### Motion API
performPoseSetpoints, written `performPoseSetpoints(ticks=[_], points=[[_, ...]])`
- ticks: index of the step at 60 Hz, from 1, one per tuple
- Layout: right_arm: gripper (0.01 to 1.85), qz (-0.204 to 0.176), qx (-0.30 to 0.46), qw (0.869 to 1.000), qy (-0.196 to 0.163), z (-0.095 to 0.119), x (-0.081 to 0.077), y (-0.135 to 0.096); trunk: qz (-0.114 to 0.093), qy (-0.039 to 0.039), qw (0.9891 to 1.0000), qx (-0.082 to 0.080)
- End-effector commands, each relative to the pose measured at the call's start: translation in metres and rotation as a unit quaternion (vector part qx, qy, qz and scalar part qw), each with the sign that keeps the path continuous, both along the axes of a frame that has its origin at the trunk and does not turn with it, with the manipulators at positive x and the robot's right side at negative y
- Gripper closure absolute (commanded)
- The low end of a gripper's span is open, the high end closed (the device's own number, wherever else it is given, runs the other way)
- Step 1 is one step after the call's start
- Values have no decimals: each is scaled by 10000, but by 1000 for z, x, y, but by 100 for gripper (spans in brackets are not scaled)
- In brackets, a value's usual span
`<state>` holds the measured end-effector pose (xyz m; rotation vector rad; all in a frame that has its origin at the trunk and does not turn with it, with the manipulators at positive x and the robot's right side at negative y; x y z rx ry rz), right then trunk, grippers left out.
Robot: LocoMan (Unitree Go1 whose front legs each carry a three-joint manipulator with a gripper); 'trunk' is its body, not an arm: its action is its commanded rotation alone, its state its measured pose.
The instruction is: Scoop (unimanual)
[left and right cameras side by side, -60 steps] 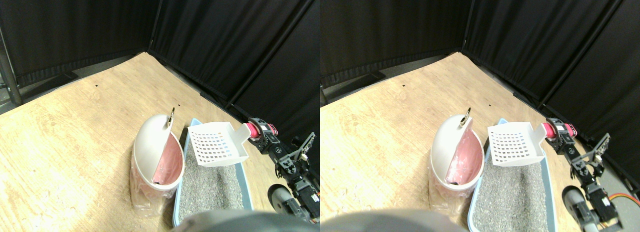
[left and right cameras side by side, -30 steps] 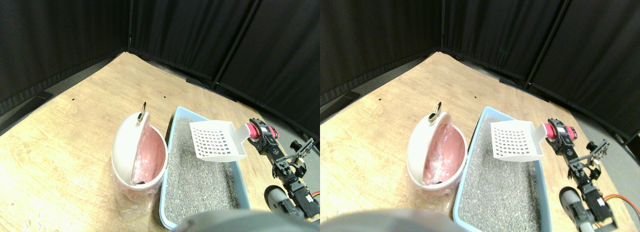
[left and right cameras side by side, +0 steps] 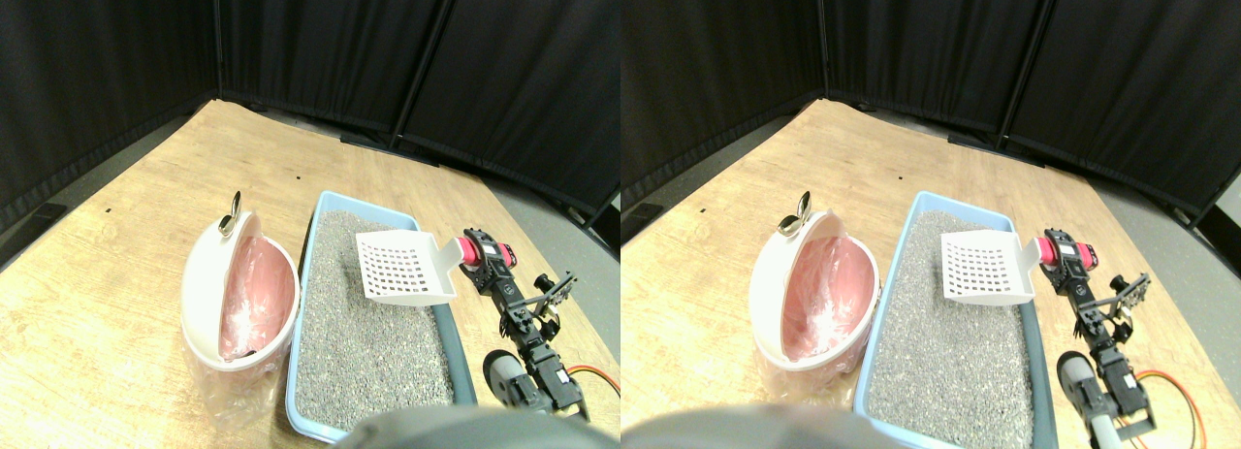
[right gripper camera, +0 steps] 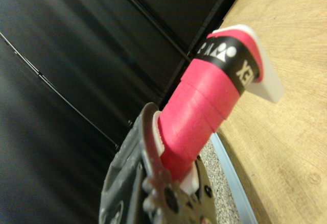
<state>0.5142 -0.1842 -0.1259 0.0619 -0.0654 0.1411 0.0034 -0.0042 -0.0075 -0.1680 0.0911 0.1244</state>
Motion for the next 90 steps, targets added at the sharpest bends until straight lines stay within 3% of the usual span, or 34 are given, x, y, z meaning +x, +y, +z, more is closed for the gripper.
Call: performPoseSetpoints(ticks=[1, 6, 38, 57, 62, 71, 90], points=[[180, -16, 255, 9994, -247, 4, 2, 2, -35, -111, 9999, -27], [180, -293, 294, 9991, -22, -2, 1, -3, -72, -89, 9999, -9], [180, -365, 300, 9978, 459, -22, 4, -30, -140, -38, 9999, -33], [180, -599, 167, 9933, 969, -39, 5, -37, -24, -3, 9999, -133], [180, -489, 172, 9928, 1083, -46, 4, -34, -1, 11, 9999, -150], [180, -507, 67, 9924, 1118, -54, 4, -33, 41, 22, 9998, -169], [180, -704, -124, 9845, 1601, -62, 4, -35, 93, 26, 9997, -205]])
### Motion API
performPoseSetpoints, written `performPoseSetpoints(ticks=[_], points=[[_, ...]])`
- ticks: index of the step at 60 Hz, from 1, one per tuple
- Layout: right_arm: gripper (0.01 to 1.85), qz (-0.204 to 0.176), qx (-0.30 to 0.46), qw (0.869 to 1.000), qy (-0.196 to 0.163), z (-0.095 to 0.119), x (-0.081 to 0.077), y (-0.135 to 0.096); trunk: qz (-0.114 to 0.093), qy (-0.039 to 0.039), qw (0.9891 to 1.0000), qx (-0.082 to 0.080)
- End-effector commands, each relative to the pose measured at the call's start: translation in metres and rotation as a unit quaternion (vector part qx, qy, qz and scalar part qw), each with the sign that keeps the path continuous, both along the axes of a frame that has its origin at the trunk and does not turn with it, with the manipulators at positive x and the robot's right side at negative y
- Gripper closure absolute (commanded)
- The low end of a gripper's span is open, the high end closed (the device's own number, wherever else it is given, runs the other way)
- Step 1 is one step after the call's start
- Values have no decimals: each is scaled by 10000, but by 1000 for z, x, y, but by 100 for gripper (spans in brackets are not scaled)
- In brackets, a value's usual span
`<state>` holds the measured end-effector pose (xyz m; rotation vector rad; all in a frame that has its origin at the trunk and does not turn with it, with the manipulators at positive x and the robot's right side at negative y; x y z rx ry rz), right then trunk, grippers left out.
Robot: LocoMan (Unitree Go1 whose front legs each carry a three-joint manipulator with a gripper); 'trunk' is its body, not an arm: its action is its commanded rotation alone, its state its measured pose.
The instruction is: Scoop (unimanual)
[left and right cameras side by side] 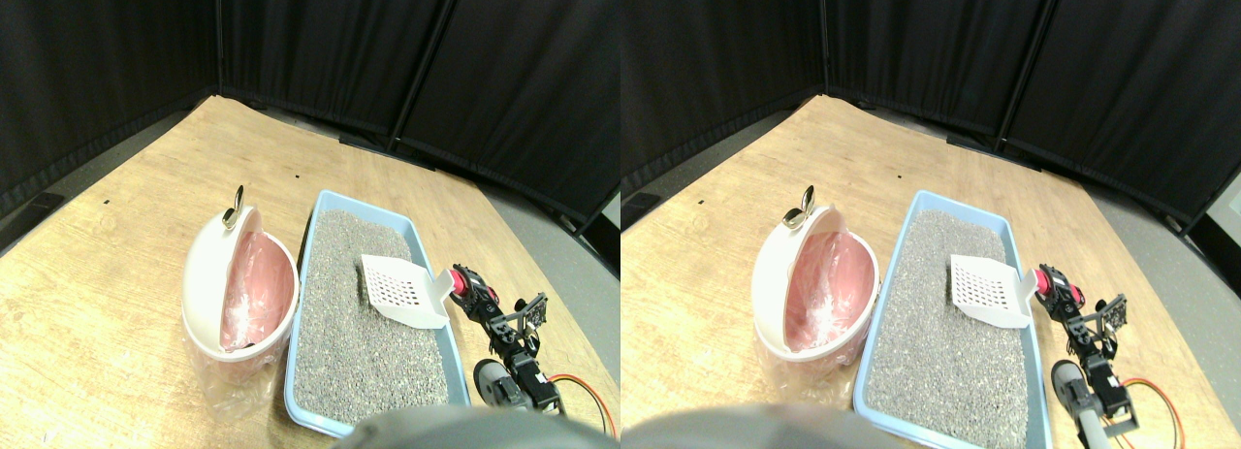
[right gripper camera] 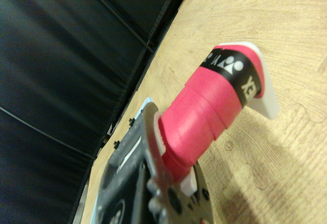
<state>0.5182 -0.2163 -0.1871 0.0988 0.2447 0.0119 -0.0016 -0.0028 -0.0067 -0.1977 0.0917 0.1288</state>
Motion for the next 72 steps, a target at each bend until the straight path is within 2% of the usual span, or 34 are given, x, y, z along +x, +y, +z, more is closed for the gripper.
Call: performPoseSetpoints(ticks=[1, 8, 12, 13, 15, 16, 17, 19, 23, 40, 46, 56, 61, 62, 63, 64, 65, 67, 68, 70, 72], points=[[180, -105, -274, 9995, 72, -1, 0, -4, 63, 30, 10000, -59], [180, -168, -303, 9992, 181, 0, 0, -6, 57, 22, 10000, -62], [180, -258, -310, 9981, 459, 2, 0, -8, 57, 22, 10000, -62], [172, -283, -332, 9977, 523, 2, 0, -9, 67, 20, 9999, -79], [116, -353, -407, 9953, 804, 5, 0, -10, 67, 20, 9999, -79], [103, -350, -403, 9946, 886, 5, 0, -10, 72, 30, 9999, -91], [103, -350, -403, 9946, 886, 5, 0, -10, 72, 30, 9999, -91], [65, -383, -300, 9933, 1053, 6, 0, -12, 82, 31, 9999, -100], [34, -384, -191, 9915, 1230, 7, 1, -14, 92, 33, 9999, -106], [19, -149, -182, 9886, 1487, 19, -2, -16, 84, 28, 9999, -103], [18, -200, -158, 9865, 1620, 28, -7, -15, 62, 27, 9999, -94], [26, -8, 44, 9888, 1492, 44, -20, -16, 23, 7, 10000, -65], [50, 224, 12, 9939, 1077, 52, -27, -18, -13, 9, 10000, -46], [57, 212, -7, 9952, 960, 54, -28, -19, -18, 6, 10000, -40], [72, 406, 117, 9956, 837, 56, -29, -20, -29, -1, 10000, -26], [72, 406, 117, 9956, 837, 56, -29, -20, -36, -5, 10000, -23], [79, 503, 185, 9956, 773, 57, -30, -20, -47, -7, 10000, -19], [109, 720, 169, 9959, 518, 58, -31, -23, -67, -2, 10000, -9], [118, 790, 169, 9957, 456, 58, -31, -23, -74, -2, 10000, -7], [148, 816, 96, 9964, 205, 60, -33, -23, -88, -7, 10000, 1], [180, 846, 194, 9961, 150, 62, -35, -23, -107, -9, 9999, 18]])
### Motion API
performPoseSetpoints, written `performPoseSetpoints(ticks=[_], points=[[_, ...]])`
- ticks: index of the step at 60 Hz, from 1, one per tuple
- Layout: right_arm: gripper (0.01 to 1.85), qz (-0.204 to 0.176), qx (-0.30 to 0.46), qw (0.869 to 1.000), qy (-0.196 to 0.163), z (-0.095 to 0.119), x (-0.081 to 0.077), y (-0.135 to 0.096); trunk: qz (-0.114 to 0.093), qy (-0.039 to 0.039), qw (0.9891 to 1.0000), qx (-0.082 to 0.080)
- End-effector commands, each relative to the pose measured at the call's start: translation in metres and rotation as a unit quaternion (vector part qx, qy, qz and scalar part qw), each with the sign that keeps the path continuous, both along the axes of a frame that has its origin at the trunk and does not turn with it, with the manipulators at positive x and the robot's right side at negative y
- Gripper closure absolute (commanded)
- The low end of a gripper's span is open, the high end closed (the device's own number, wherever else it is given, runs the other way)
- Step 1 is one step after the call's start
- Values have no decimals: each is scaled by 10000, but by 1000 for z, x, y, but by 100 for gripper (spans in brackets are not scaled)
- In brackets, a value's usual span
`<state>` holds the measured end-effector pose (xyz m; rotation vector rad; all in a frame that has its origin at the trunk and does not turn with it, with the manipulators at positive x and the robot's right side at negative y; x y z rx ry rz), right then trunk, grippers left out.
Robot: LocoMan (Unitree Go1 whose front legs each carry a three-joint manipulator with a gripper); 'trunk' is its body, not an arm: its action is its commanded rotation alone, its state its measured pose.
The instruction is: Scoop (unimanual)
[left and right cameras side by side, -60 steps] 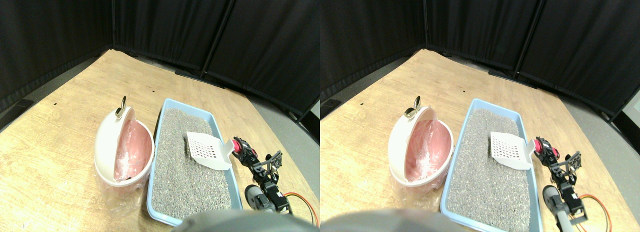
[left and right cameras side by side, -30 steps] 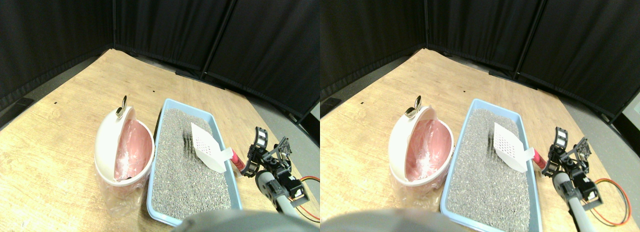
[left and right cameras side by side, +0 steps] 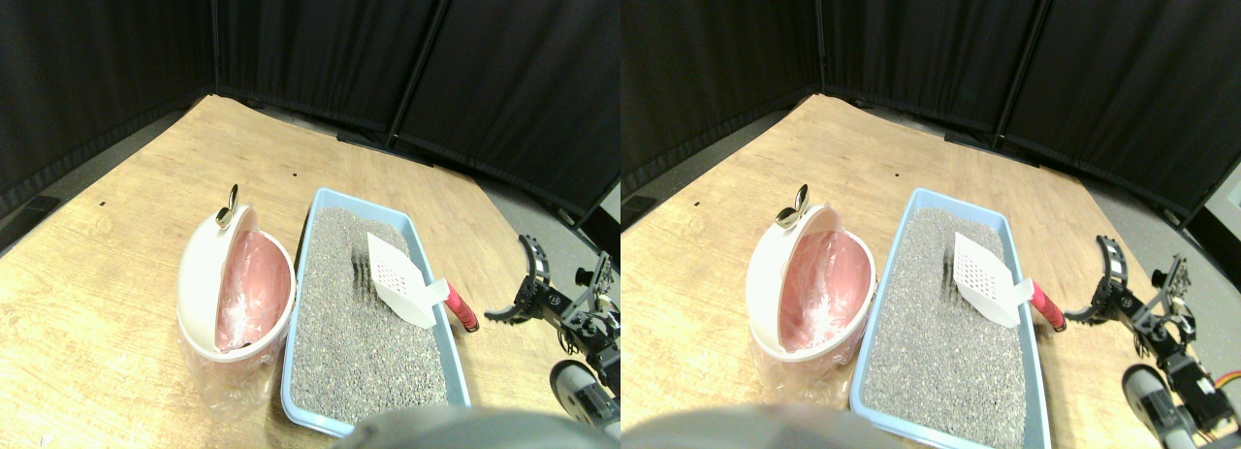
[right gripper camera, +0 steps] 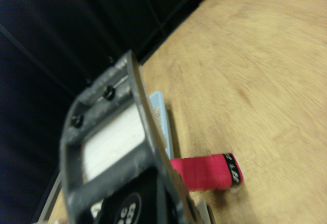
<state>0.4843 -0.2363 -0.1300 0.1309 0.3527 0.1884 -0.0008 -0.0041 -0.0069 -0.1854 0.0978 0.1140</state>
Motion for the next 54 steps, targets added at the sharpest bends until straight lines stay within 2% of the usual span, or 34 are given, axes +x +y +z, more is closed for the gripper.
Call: performPoseSetpoints(ticks=[1, 2, 3, 12, 18, 35, 54], points=[[180, -95, -74, 9989, -457, 5, -1, -3, -32, -36, 10000, -33], [180, -213, -98, 9978, -612, 4, -2, -3, -37, -39, 10000, -31], [180, -100, -5, 9976, -679, 5, -3, -4, -44, -46, 10000, -25], [180, 128, -49, 9941, -1073, 6, -6, -6, -116, -46, 9999, 35], [180, -54, -331, 9936, -1083, 9, -10, -9, -148, -54, 9998, 81], [180, -65, -329, 9925, -1178, 12, -20, -14, -236, -54, 9995, 217], [180, -69, -477, 9895, -1361, 11, -21, -16, -375, -66, 9990, 253]])
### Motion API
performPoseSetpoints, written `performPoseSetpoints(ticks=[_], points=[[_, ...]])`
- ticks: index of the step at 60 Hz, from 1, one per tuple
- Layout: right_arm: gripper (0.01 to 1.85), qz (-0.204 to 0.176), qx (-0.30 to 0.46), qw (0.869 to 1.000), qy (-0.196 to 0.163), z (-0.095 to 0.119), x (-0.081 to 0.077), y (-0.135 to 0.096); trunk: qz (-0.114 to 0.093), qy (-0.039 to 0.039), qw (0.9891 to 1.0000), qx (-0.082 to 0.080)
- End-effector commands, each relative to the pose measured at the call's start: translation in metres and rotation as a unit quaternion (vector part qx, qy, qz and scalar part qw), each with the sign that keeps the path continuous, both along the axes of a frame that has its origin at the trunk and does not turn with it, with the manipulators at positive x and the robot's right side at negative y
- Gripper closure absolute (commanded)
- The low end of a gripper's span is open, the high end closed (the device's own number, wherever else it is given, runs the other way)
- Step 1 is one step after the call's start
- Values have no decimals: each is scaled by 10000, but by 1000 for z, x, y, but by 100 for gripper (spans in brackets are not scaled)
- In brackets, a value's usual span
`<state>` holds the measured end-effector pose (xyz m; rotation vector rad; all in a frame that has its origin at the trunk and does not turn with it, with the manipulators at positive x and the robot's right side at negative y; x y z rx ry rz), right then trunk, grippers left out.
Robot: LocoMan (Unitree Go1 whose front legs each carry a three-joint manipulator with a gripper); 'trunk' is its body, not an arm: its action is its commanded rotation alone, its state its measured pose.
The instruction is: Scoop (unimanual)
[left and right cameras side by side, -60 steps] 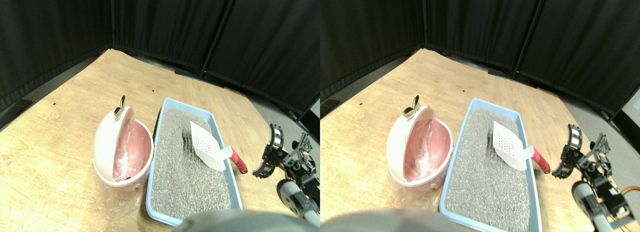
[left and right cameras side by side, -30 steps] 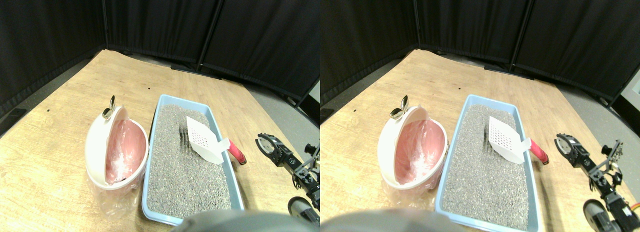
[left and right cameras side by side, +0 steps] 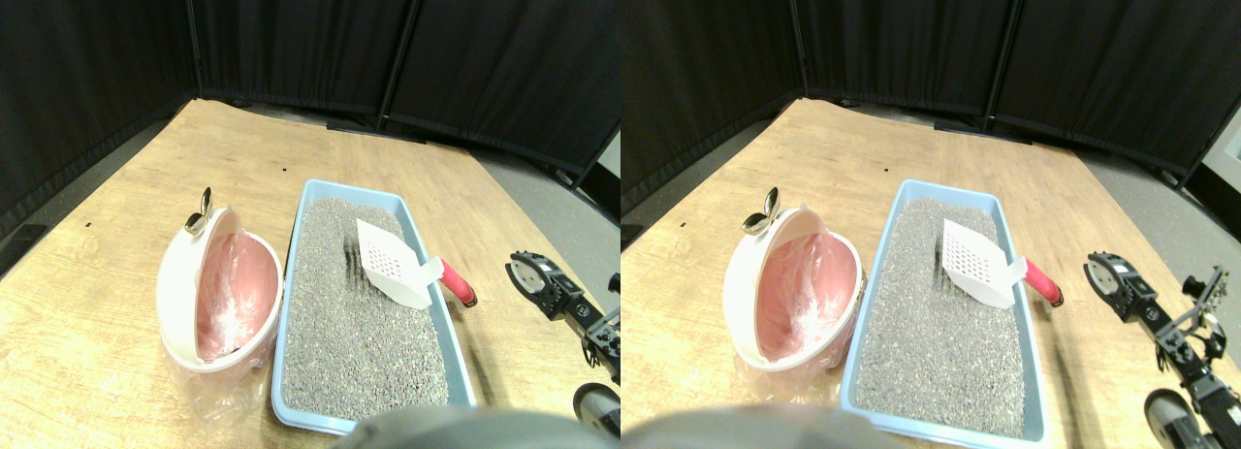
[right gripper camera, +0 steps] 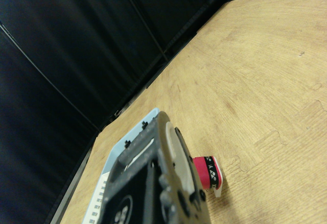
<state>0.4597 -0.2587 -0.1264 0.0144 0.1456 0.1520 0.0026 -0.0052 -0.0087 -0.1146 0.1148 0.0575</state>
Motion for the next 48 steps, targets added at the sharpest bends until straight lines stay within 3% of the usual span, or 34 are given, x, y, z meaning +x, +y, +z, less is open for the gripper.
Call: performPoseSetpoints(ticks=[1, 7, 20, 48], points=[[180, 100, 24, 9995, -288, 7, 4, 6, -91, -143, 9998, -92], [180, -118, 8, 9996, -240, 6, 4, 5, -143, -140, 9998, -64], [180, 119, -95, 9991, -408, 8, 7, 11, -218, -170, 9996, -53], [180, -33, -158, 9991, -381, 11, 8, 20, -317, -208, 9993, -61]])
